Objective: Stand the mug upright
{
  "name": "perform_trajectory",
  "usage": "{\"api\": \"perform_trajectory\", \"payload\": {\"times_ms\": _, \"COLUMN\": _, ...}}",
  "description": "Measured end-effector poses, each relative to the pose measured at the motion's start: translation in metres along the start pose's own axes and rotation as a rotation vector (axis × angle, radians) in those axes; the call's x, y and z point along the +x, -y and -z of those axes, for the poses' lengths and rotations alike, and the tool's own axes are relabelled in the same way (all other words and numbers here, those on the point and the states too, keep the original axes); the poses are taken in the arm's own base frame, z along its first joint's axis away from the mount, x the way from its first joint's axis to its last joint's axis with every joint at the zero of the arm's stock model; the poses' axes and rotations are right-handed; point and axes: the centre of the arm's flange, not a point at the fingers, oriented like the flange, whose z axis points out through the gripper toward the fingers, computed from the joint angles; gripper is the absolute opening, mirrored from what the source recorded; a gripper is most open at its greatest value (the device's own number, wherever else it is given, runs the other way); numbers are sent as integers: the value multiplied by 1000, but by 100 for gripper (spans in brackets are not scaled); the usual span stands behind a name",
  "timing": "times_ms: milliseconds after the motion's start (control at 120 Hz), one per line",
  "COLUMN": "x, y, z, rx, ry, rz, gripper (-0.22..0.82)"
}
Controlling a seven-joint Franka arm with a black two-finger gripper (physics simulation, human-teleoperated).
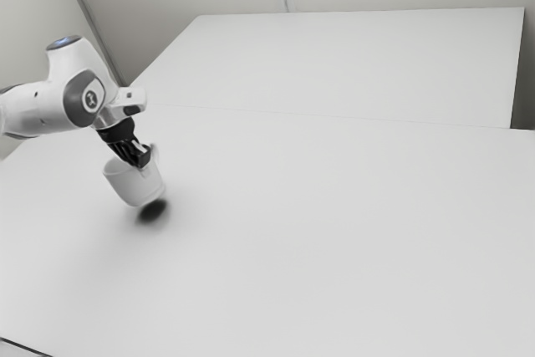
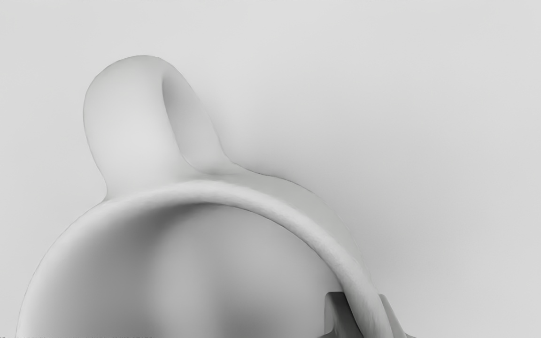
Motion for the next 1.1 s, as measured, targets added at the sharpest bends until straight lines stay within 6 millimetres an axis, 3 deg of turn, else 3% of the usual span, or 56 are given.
{"api": "perform_trajectory", "payload": {"times_ms": 117, "x": -4, "y": -26, "z": 1, "rx": 25, "ry": -19, "rz": 24, "gripper": -18}}
{"api": "perform_trajectory", "payload": {"times_ms": 242, "x": 7, "y": -68, "z": 6, "rx": 32, "ry": -45, "rz": 18, "gripper": -18}}
{"api": "perform_trajectory", "payload": {"times_ms": 308, "x": 11, "y": -79, "z": 7, "rx": 28, "ry": -53, "rz": 36, "gripper": -18}}
{"api": "perform_trajectory", "payload": {"times_ms": 542, "x": 9, "y": -88, "z": 0, "rx": 18, "ry": -46, "rz": 152, "gripper": -18}}
{"api": "perform_trajectory", "payload": {"times_ms": 1100, "x": 18, "y": -92, "z": -57, "rx": 16, "ry": 38, "rz": 332, "gripper": -18}}
